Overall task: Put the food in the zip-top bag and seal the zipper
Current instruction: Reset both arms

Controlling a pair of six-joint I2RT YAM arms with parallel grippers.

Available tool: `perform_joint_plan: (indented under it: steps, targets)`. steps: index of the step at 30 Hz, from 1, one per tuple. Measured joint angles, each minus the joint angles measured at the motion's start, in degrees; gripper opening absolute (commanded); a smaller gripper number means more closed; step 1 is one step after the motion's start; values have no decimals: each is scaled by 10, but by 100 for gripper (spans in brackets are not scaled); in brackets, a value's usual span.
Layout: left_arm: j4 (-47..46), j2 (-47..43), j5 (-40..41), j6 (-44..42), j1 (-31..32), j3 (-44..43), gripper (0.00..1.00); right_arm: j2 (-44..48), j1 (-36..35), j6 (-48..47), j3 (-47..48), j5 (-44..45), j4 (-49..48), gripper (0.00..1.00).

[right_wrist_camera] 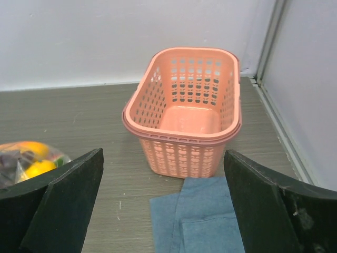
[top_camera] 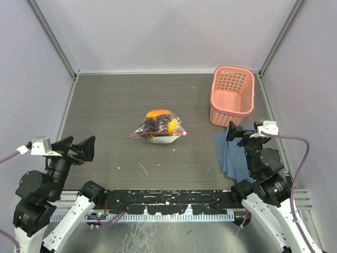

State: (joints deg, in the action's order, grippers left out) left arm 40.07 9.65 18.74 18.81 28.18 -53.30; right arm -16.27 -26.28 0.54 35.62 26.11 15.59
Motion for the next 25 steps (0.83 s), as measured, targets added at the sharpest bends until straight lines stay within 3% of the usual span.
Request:
perform_joint_plan:
  steps: [12,25]
  targets:
    - [0,-56,68,-37,0,28,98,59,0,53,-10,55,3,100]
    - [0,-56,80,-47,0,36,98,67,0,61,-10,42,3,100]
